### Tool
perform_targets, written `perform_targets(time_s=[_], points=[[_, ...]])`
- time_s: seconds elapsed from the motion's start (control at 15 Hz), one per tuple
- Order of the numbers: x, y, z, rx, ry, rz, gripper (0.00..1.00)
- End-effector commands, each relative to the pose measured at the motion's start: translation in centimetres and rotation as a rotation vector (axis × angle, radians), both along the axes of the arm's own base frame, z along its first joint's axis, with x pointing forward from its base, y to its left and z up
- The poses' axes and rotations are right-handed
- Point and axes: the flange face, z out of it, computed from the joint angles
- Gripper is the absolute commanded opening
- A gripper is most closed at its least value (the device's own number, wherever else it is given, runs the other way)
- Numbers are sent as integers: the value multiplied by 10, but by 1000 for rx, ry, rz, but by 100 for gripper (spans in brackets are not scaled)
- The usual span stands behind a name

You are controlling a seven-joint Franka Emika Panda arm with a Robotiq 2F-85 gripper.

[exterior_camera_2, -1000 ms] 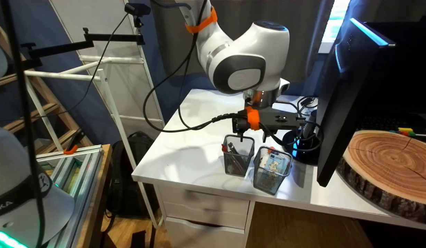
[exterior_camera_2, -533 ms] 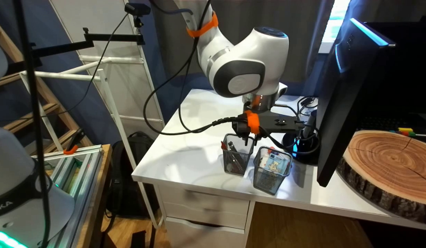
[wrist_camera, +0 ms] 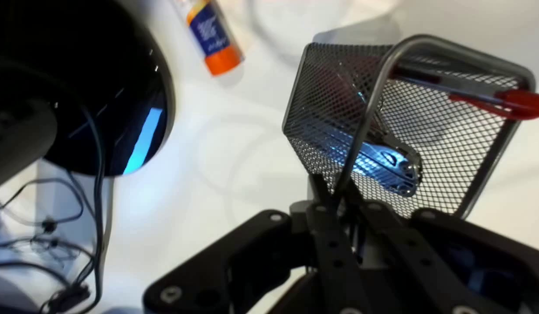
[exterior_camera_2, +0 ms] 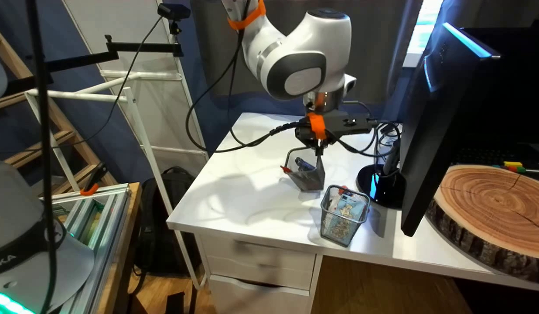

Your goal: Pour the content of the bin onto the table

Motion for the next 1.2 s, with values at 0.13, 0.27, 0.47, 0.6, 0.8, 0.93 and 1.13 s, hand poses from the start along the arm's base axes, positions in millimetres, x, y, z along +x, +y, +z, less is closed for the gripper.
perform_targets(time_s=[0.13,0.27,0.47,0.6,0.8,0.93,1.13], points=[[6,55,37,10,-117,49,9],[2,56,30,9,-100,48,9],[5,41,18,4,-80,27,9],[14,48,22,-51,-108,26,2],[37,100,46,-210,-234,112,2],[46,143,56,-287,-315,169,2],[53,211,52,-416,-396,265,2]])
